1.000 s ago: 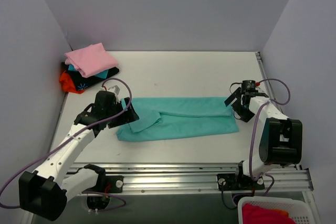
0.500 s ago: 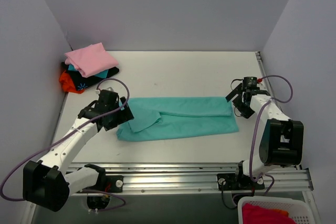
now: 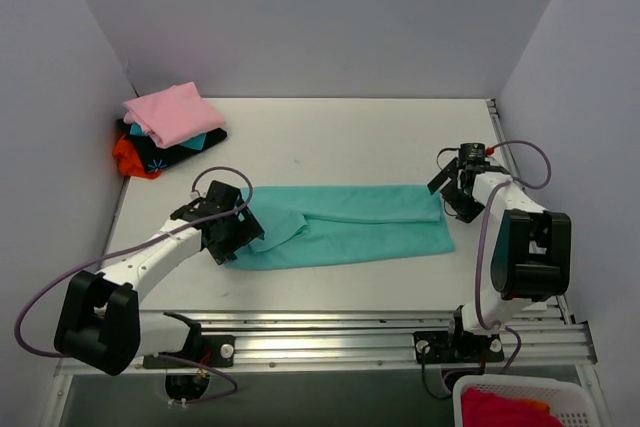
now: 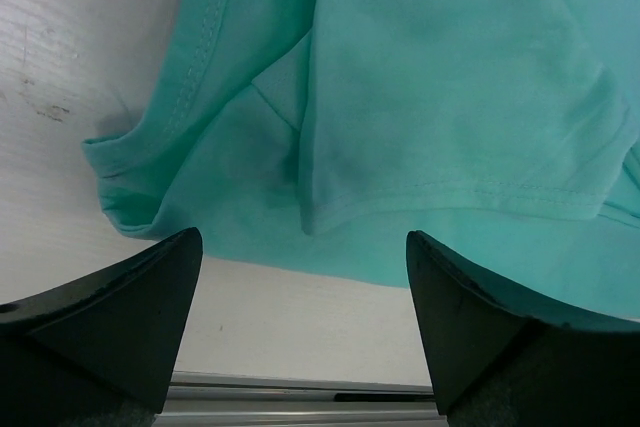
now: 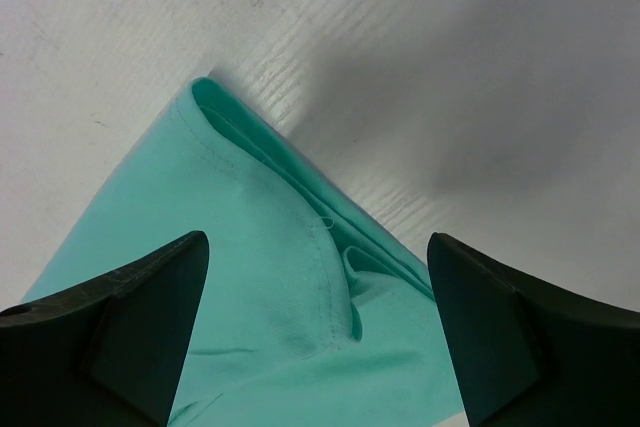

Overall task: Fold and stack the t-shirts
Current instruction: Fold the tshirt

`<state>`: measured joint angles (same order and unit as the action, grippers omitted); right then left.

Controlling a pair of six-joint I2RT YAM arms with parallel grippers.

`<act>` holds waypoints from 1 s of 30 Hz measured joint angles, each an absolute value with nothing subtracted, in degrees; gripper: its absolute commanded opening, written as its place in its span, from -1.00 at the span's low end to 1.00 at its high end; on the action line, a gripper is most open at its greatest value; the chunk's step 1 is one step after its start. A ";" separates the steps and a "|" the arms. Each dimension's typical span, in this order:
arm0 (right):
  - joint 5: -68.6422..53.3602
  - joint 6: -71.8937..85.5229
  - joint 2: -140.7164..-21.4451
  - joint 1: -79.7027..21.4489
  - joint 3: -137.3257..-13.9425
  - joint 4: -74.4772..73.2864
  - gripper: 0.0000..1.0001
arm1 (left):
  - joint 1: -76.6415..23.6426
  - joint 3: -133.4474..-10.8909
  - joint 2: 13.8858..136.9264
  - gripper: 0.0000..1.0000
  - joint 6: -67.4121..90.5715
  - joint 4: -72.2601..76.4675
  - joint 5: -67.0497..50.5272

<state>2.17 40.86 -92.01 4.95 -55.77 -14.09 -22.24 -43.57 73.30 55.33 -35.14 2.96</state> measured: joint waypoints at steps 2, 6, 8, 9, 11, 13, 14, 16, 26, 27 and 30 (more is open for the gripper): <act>2.17 40.69 -93.43 4.95 -55.81 -13.74 0.71 | -22.83 -42.70 73.87 0.79 56.90 -34.74 3.07; 2.15 40.47 -96.20 4.95 -55.81 -12.67 0.57 | -24.34 -41.10 74.89 0.64 60.01 -33.71 4.12; 2.07 40.36 -97.47 4.95 -55.81 -11.86 0.47 | -24.86 -40.91 76.12 0.51 61.30 -33.30 4.58; 2.09 40.18 -97.80 4.93 -56.05 -11.73 0.40 | -25.10 -40.88 76.93 0.43 61.71 -33.04 4.84; 1.63 39.99 -98.17 4.89 -56.16 -10.24 0.26 | -25.41 -40.84 78.65 0.29 62.70 -32.45 5.39; 1.13 39.42 -98.54 4.82 -56.21 -8.99 -0.03 | -25.58 -40.91 80.14 0.10 63.35 -32.05 5.76; 0.95 39.22 -98.87 4.82 -56.25 -8.47 -0.12 | -25.61 -40.97 80.38 0.06 63.77 -31.81 5.82; 0.23 38.76 -99.37 4.80 -56.42 -7.38 -0.36 | -25.85 -41.15 81.17 -0.08 64.38 -31.03 5.98; -2.42 36.05 -103.22 4.80 -59.57 -4.93 -1.00 | -26.57 -45.56 87.94 -0.88 66.41 -25.58 5.82; -2.55 35.81 -103.53 4.80 -59.96 -4.93 -1.00 | -26.59 -46.17 88.53 -0.88 66.41 -25.52 5.85; -2.79 35.44 -104.16 4.82 -60.77 -4.97 -1.00 | -26.63 -48.07 89.93 -0.95 65.60 -26.48 6.46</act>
